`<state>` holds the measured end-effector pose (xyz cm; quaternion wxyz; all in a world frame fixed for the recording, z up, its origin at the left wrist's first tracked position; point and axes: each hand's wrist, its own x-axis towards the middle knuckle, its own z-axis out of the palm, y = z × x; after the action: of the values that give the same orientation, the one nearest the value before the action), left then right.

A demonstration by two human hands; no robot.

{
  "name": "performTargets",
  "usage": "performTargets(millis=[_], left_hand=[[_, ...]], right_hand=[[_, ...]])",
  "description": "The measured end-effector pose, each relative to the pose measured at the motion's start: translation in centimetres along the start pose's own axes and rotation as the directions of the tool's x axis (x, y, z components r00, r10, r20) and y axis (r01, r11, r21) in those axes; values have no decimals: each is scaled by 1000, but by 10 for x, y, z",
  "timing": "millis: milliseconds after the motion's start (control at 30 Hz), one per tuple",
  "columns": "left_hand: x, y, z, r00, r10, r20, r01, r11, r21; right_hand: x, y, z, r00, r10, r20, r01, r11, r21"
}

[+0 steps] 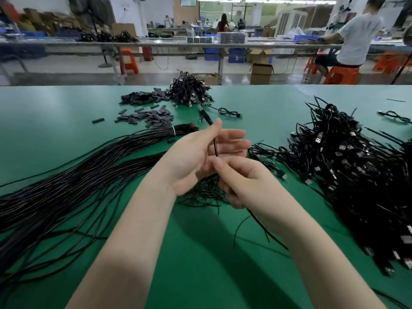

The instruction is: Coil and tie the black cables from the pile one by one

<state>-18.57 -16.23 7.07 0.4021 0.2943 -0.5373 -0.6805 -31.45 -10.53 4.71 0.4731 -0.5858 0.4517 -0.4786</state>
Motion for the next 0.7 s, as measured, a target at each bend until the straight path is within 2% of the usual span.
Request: performTargets(millis=[100,167,233,300,367,433,500,600,633,667,700], left_hand=[[-2,2,1,998,-31,58,32,999,-7],[-6,7,0,994,-39,104,38,999,14],[-12,12,-3,983,-34,179,27,999,40],[-16,17,-5,962,-34,271,32,999,11],[-19,19,-3,928,-71,365,78,997,-6],[-20,17,-2,882,-152,446,129,988,81],[-18,11,0,839,-261,478,143,952,269],[-11,0,3,850,-410,331,158,797,582],[-9,-3,3,878,-405,254,175,767,618],[-7,-5,4,916,-354,188,181,784,594],[-5,-6,4,953,-273,130,171,842,512]], right_hand=[[-2,8,-7,970,29,243,-42,998,50],[-2,14,-15,896,100,433,-166,979,118],[-2,21,-25,822,209,530,-271,962,41],[-3,28,-29,806,332,490,-265,943,-202],[-2,31,-33,857,382,347,-268,904,-333],[-2,28,-43,915,342,213,-273,915,-297],[-4,15,-55,935,296,195,-266,949,-167],[-11,-15,-66,957,220,192,-223,975,-6],[-14,-23,-67,969,182,165,-185,983,3],[-17,-29,-66,980,137,144,-139,990,8],[-19,-34,-63,985,89,147,-93,996,18]])
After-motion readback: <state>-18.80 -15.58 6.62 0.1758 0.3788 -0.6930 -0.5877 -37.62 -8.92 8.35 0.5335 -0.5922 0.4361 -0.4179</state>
